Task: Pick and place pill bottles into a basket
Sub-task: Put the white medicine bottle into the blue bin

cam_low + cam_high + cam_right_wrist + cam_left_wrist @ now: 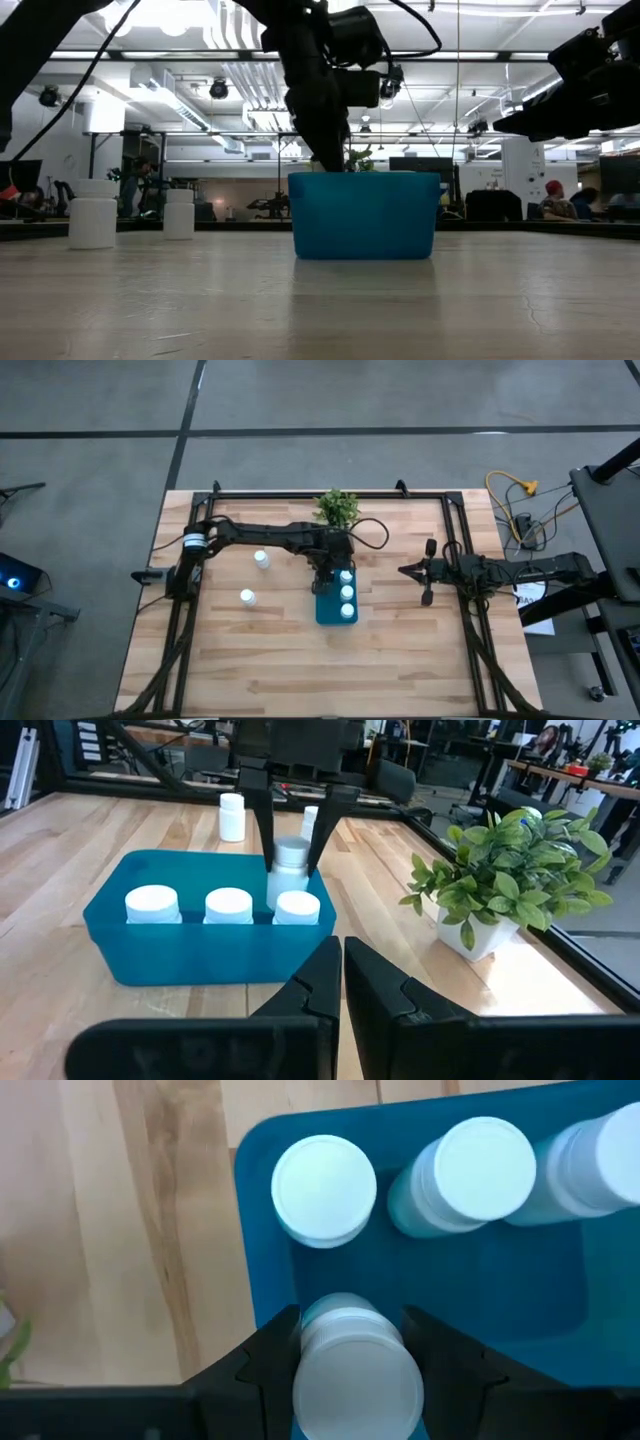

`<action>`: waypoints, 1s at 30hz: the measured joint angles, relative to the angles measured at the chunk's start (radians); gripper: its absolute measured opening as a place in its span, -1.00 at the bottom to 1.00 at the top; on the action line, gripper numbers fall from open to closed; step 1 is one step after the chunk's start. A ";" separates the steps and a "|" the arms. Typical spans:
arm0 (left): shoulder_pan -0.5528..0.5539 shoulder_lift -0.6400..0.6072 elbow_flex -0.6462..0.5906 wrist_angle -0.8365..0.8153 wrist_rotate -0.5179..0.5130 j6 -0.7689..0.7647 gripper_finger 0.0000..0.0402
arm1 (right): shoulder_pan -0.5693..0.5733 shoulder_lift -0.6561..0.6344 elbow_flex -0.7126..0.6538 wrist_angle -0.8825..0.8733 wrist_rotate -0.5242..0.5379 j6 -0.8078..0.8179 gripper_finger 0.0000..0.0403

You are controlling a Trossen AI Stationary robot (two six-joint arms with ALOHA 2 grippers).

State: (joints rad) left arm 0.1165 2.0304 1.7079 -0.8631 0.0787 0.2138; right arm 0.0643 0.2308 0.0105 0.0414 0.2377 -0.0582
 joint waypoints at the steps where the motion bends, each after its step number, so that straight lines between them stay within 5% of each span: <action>1: 0.000 0.000 -0.004 0.004 0.000 0.000 -0.30 | 0.000 0.000 0.000 0.000 0.000 0.000 -0.96; 30: -0.001 0.000 -0.027 0.026 0.000 -0.024 -0.19 | 0.000 0.002 0.000 0.000 0.000 0.003 -0.96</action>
State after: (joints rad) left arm 0.1158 2.0304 1.6806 -0.8373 0.0792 0.1898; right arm 0.0643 0.2329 0.0105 0.0410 0.2375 -0.0555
